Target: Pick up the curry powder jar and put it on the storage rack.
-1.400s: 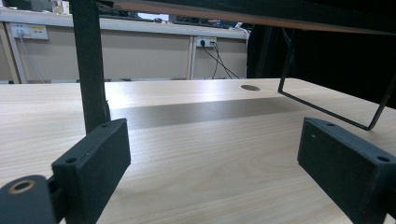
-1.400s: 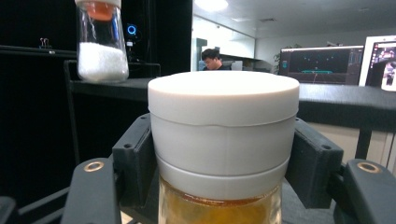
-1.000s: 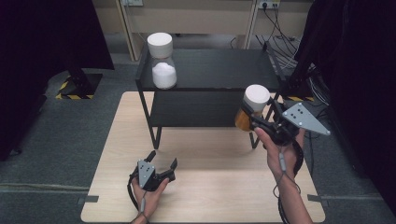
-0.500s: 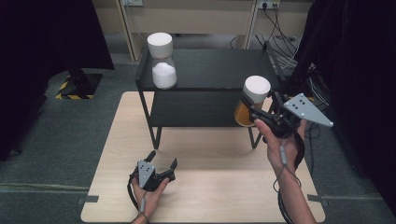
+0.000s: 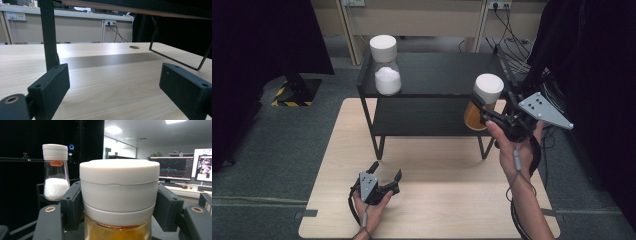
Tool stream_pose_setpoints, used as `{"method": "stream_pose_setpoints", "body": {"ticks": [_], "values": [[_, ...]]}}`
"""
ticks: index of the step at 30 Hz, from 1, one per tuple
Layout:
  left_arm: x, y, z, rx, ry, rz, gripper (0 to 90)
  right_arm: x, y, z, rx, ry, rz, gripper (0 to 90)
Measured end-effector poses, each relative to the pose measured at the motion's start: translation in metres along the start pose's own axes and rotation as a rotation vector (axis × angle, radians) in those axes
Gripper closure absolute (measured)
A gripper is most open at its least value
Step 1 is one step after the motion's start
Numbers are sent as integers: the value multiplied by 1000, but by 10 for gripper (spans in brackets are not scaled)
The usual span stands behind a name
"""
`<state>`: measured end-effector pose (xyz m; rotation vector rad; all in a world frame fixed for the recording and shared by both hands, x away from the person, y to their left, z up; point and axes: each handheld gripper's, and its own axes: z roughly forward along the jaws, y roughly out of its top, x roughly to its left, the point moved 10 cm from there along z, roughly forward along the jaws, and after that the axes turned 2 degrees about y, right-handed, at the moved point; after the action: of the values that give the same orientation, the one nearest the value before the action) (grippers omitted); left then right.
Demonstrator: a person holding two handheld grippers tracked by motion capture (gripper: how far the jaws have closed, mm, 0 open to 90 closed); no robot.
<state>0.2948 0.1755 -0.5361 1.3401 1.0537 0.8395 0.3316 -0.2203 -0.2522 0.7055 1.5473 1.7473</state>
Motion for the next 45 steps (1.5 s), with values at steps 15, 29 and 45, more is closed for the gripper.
{"method": "stream_pose_setpoints", "body": {"ticks": [15,29,45], "values": [[0,0,0,1,0,1,89,-3,13,4,-8,0,12,346],[0,0,0,0,0,1,89,-4,29,13,-20,-10,13,347],[0,0,0,-1,-1,-1,89,-7,43,27,-8,-31,5,347]]}}
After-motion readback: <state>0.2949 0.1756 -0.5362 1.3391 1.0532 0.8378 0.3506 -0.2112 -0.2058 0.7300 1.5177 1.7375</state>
